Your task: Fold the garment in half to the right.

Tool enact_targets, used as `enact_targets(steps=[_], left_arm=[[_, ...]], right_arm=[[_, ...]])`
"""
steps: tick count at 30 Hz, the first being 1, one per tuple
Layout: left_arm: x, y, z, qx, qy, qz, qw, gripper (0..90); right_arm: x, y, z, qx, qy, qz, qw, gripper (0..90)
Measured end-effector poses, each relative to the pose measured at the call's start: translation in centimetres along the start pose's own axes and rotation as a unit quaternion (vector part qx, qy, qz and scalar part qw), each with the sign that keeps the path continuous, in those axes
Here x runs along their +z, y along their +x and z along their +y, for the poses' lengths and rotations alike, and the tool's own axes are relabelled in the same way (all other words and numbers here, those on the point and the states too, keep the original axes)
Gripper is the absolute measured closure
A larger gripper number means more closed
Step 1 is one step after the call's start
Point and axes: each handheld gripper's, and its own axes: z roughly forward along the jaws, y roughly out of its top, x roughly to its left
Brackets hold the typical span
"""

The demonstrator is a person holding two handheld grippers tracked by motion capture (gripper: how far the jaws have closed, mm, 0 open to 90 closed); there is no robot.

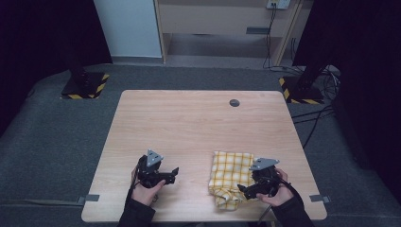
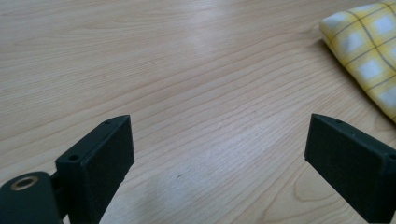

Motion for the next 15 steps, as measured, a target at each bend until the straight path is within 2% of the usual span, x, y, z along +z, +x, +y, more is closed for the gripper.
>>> enact_targets(steps=[7, 15], left_arm=[[-0.4, 0.7, -0.7, -0.006, 0.004, 0.008, 0.9999, 7.1], [-0.7, 1.4, -1.3, -0.012, 0.009, 0.017, 0.9997, 6.8]], right_arm=[[0.1, 0.7, -0.5, -0.014, 0.020, 0.007, 0.9997, 3.2], [0.2, 0.6, -1.6, -0.010, 0.042, 0.004, 0.9991, 3.3]])
